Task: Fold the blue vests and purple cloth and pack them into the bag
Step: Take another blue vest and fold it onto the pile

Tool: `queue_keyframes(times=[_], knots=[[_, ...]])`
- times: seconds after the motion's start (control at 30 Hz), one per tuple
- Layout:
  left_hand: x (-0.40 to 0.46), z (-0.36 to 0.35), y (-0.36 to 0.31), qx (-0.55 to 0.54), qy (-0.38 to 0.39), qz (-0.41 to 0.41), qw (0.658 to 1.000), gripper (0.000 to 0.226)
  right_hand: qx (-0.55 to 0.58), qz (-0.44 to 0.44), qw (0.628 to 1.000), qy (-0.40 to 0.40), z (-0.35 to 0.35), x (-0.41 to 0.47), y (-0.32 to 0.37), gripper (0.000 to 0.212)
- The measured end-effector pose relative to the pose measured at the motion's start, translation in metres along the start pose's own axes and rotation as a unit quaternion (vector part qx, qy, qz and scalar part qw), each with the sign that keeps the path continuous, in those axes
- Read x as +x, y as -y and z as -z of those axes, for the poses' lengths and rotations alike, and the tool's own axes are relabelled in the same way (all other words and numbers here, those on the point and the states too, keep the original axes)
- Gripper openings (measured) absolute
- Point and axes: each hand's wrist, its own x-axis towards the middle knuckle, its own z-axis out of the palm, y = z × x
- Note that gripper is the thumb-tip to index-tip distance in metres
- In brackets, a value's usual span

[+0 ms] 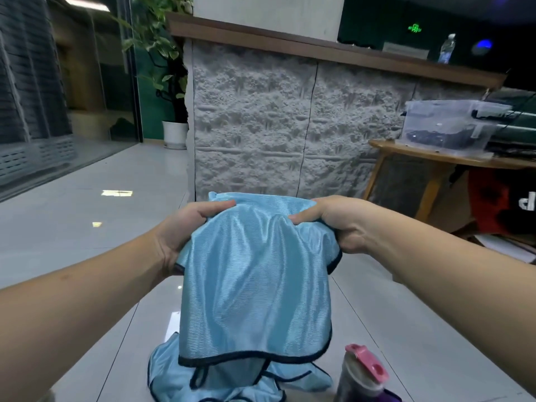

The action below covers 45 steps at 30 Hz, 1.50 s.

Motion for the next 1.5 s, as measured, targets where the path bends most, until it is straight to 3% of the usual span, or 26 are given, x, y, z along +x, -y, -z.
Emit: queue_keyframes(times=[0.1, 0.2, 0.3, 0.37, 0.43, 0.53, 0.67, 0.77, 1.0, 1.13, 1.3, 1.5], knots=[[0.0, -0.004, -0.002, -0.016, 0.004, -0.027, 1.0, 0.039, 0.034, 0.024, 0.999, 0.004, -0.001, -0.002, 0.002, 0.047], [-0.001, -0.008, -0.006, -0.033, 0.007, -0.063, 0.997, 0.036, 0.136, 0.071, 0.988, 0.013, -0.005, -0.008, -0.007, 0.041], [-0.002, -0.007, -0.009, -0.045, -0.013, -0.083, 0.995, 0.038, 0.28, 0.086, 0.955, 0.05, -0.014, -0.008, -0.036, 0.077], [-0.002, -0.004, -0.01, -0.044, -0.023, -0.076, 0.996, 0.037, 0.304, 0.063, 0.947, 0.086, -0.02, -0.006, -0.054, 0.093], [-0.002, -0.001, -0.009, -0.046, -0.035, -0.061, 0.996, 0.036, 0.29, 0.038, 0.95, 0.11, -0.024, -0.004, -0.061, 0.091], [0.0, 0.003, -0.008, -0.036, -0.054, -0.047, 0.997, 0.035, 0.213, 0.027, 0.974, 0.077, -0.029, -0.009, -0.055, 0.058], [0.004, 0.006, -0.006, -0.016, -0.072, -0.008, 0.997, 0.04, 0.157, 0.081, 0.983, 0.041, -0.029, -0.007, -0.05, 0.04], [0.011, 0.01, -0.008, 0.007, -0.091, 0.026, 0.996, 0.05, 0.151, 0.126, 0.981, 0.005, -0.029, -0.004, -0.049, 0.043], [0.015, 0.013, -0.008, 0.127, -0.138, 0.092, 0.978, 0.042, 0.122, 0.201, 0.972, -0.028, -0.027, -0.007, -0.04, 0.051], [0.01, 0.012, -0.007, 0.19, -0.063, 0.123, 0.972, 0.045, 0.091, 0.242, 0.966, -0.019, -0.028, -0.01, -0.034, 0.056], [0.01, 0.01, 0.003, 0.237, -0.007, 0.191, 0.953, 0.028, 0.078, 0.256, 0.963, 0.014, -0.03, -0.009, -0.027, 0.063], [0.01, 0.01, 0.017, 0.314, 0.072, 0.208, 0.923, 0.05, 0.089, 0.232, 0.964, 0.092, -0.03, -0.009, -0.015, 0.068]])
